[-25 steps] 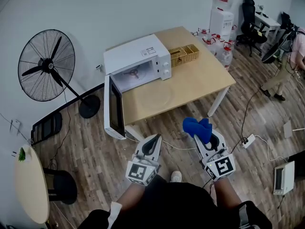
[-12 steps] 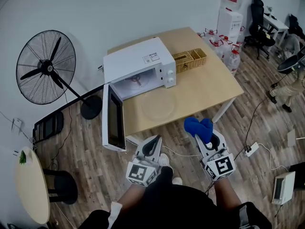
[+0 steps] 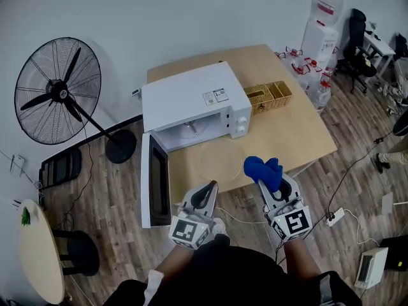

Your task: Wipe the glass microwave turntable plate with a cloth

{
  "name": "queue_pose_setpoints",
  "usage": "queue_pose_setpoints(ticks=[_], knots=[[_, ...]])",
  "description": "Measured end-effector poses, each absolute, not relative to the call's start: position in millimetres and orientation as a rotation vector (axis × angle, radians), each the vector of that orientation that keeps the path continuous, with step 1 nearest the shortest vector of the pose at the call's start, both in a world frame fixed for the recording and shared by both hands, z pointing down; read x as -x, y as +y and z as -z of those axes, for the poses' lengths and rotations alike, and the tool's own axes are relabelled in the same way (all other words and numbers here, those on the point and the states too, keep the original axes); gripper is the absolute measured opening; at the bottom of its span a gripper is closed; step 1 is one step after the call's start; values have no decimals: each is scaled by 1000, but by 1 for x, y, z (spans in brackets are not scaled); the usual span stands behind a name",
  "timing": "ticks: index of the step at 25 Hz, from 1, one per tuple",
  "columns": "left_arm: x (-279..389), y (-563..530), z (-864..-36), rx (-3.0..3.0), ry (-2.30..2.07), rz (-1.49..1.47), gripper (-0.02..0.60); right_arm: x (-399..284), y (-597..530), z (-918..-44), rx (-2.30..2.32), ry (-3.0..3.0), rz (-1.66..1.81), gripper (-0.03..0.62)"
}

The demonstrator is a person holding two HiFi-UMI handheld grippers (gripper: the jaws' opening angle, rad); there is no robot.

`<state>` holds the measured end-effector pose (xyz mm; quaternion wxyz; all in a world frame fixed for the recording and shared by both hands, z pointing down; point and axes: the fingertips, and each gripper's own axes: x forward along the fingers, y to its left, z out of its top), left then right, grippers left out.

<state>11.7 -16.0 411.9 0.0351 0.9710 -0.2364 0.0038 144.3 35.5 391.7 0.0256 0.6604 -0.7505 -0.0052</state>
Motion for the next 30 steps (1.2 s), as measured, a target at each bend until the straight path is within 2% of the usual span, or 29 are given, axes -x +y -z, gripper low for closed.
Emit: queue_pose_setpoints(ticks=[11, 30], knots=[[-19, -109, -403, -3022, -741, 17, 6, -147, -60, -396, -1970, -2328, 9, 138], [4, -151, -440, -2876, -1041, -126, 6, -117, -143, -465, -1592, -2471, -233, 137]])
